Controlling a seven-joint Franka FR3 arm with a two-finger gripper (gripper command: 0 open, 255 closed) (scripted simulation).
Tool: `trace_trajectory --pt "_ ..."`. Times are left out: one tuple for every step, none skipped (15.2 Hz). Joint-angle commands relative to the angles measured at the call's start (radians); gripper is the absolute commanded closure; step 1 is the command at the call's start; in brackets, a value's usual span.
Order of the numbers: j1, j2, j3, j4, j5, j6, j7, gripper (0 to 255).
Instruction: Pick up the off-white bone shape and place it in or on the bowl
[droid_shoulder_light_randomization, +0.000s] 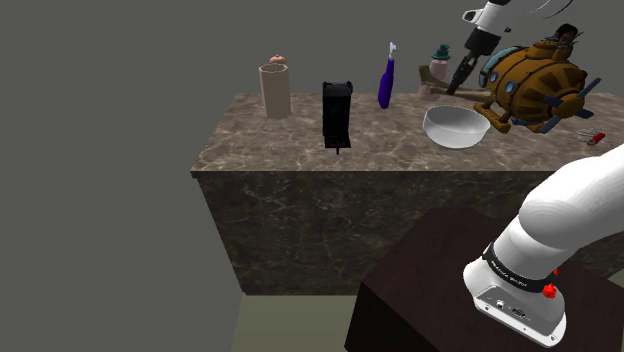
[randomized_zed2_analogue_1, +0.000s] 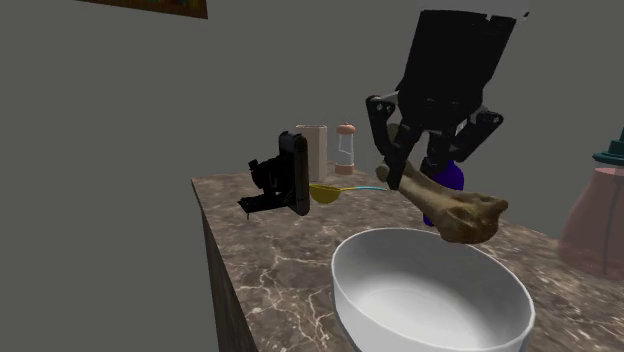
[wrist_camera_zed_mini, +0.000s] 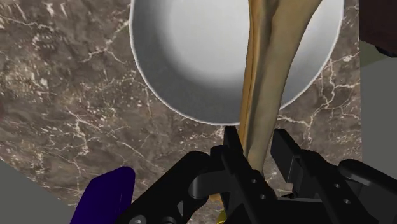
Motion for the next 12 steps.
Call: trace_trajectory --pt "-0.029 -0.051 -0.017 -0.032 -0.031 -0.02 -0.026 255" --pt "-0.043 -0.069 -0.027 -0.041 -0.044 -0.03 -0.041 255" --pt "-0.051 -0.08 -0.034 -0.047 -0.052 -0.037 -0.051 255" --pt "-0.052 -0.079 -0.036 -0.059 -0.052 -0.023 -0.054 255" --pt "-0.052 -0.077 -0.039 -0.071 -0.052 -0.01 -0.057 255" --pt "-0.052 -0.075 -0.041 -0.082 -0.052 0.003 -0.06 255" --pt "-0.052 -0.073 -0.044 -0.094 -0.052 0.016 -0.063 255" --pt "-0.052 -0.071 -0.047 -0.105 -0.052 0.03 -0.066 255" --pt "-0.052 -0.068 -0.05 -0.116 -0.052 0.043 -0.07 255" --pt "-0.052 -0.065 -0.053 -0.127 -0.051 0.057 -0.073 255" --pt "-0.052 -0.062 -0.056 -0.138 -0.051 0.07 -0.077 255" --pt "-0.052 -0.058 -0.059 -0.149 -0.05 0.084 -0.081 255"
